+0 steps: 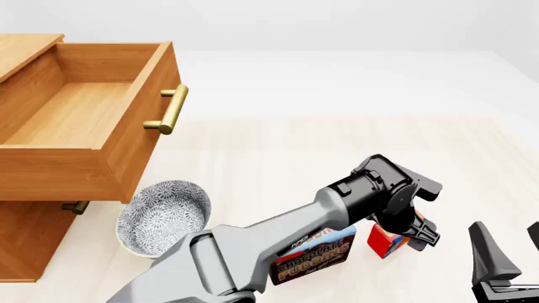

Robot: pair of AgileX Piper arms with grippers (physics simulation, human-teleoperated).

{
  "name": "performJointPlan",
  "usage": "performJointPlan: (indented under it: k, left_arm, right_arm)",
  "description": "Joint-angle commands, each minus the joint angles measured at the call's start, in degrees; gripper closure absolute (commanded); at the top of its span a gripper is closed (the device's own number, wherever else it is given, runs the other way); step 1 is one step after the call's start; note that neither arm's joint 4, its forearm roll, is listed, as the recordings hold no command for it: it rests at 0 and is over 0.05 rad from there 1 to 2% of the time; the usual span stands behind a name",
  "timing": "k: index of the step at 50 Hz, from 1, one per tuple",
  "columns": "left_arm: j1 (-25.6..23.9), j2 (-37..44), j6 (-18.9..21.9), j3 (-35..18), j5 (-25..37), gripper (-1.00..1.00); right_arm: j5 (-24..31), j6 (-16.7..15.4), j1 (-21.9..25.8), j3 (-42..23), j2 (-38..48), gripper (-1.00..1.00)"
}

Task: Put the butter at the back in the top drawer of the cabinet and close it.

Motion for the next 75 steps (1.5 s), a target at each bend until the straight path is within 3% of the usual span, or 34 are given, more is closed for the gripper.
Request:
performJointPlan:
  k: [1, 8, 9, 31, 36, 44, 61, 69, 75]
  left_arm:
    - [-0.23, -1.05, -0.52, 2.85, -1.63, -1.0]
    - [-0.25, -0.54, -1.05, 3.15, -1.54, -1.0]
    - [-0.28, -0.51, -0.94, 3.08, -1.56, 1.0]
    - [-1.76, -5.5, -0.56, 5.7, -5.47, 1.0]
    - [-1.8, -5.07, 0.15, 3.05, -3.63, 1.0]
    - [-1.81, -8.1, 0.95, 4.54, -4.75, 1.0]
    - [-0.61, -9.02, 4.23, -3.7, 1.31, 1.0]
    - [0.31, -11.44, 5.5, -2.74, 1.57, 1.0]
    - [0.81, -14.35, 5.91, 1.2, -0.15, 1.0]
  right_arm:
    - [0.0, 0.0, 0.0, 0.0, 0.0, -1.0]
    - [0.0, 0.0, 0.0, 0.0, 0.0, -1.0]
    - [0.0, 0.0, 0.0, 0.0, 0.0, -1.0]
    - [0.0, 0.0, 0.0, 0.0, 0.0, -1.0]
    - [0.0, 0.0, 0.0, 0.0, 0.0, -1.0]
    - [0.0, 0.0, 0.0, 0.0, 0.0, -1.0]
    - [0.0, 0.0, 0.0, 0.0, 0.0, -1.0]
    - [0.0, 0.0, 0.0, 0.0, 0.0, -1.0]
    - [0.0, 0.0, 0.0, 0.0, 0.0, -1.0]
